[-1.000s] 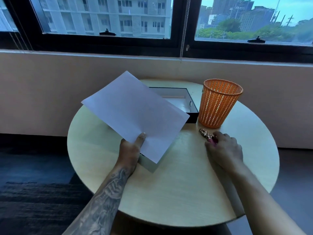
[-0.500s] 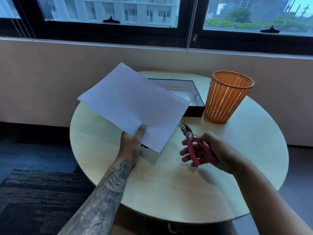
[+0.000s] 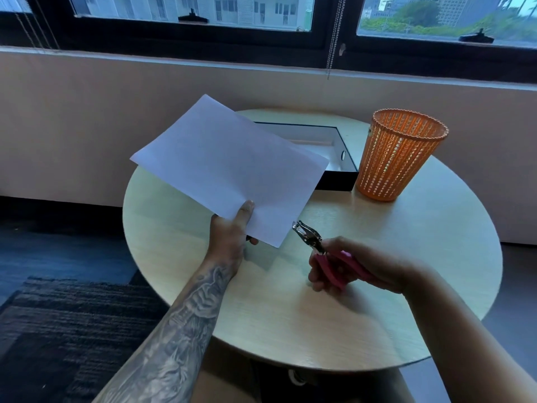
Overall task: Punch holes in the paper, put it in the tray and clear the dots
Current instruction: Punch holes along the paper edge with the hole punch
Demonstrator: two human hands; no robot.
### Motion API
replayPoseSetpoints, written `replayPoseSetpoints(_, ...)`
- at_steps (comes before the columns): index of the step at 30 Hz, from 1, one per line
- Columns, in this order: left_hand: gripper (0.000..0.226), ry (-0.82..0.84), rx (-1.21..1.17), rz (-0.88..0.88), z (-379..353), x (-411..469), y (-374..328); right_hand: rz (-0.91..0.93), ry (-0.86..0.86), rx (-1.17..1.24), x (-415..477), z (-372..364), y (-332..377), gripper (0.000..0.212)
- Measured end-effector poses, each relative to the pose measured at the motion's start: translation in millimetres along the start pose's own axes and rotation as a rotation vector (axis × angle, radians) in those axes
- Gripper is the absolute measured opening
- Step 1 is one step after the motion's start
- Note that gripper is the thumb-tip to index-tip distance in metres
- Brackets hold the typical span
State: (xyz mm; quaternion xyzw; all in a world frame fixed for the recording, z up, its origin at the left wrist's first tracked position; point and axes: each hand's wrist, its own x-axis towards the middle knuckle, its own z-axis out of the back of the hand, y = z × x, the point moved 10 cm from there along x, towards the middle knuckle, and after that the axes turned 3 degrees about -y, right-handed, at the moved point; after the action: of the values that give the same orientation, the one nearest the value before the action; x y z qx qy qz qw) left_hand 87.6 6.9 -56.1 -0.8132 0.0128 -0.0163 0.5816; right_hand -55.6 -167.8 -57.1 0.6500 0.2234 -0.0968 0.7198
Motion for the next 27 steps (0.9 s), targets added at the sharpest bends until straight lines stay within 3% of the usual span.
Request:
replayPoseSetpoints(7,0.013,-0.043,0.013,-0.004,4.9,-0.2,0.2,-0.039,-0.112,-0.274,0.5,3.4,4.9,0.044)
replayPoseSetpoints(16,0.009,-0.063,0.039,0.012,6.3,-0.1,2.7,-0.026,-0.143,-0.274,-2.9,1.5,9.0,0.039)
replayPoseSetpoints(27,0.019,-0.035,0.113,-0.036,-0.4,-6.2,-4.4,-0.033,-0.136,-0.305,1.7,-5.2,9.6,0.043)
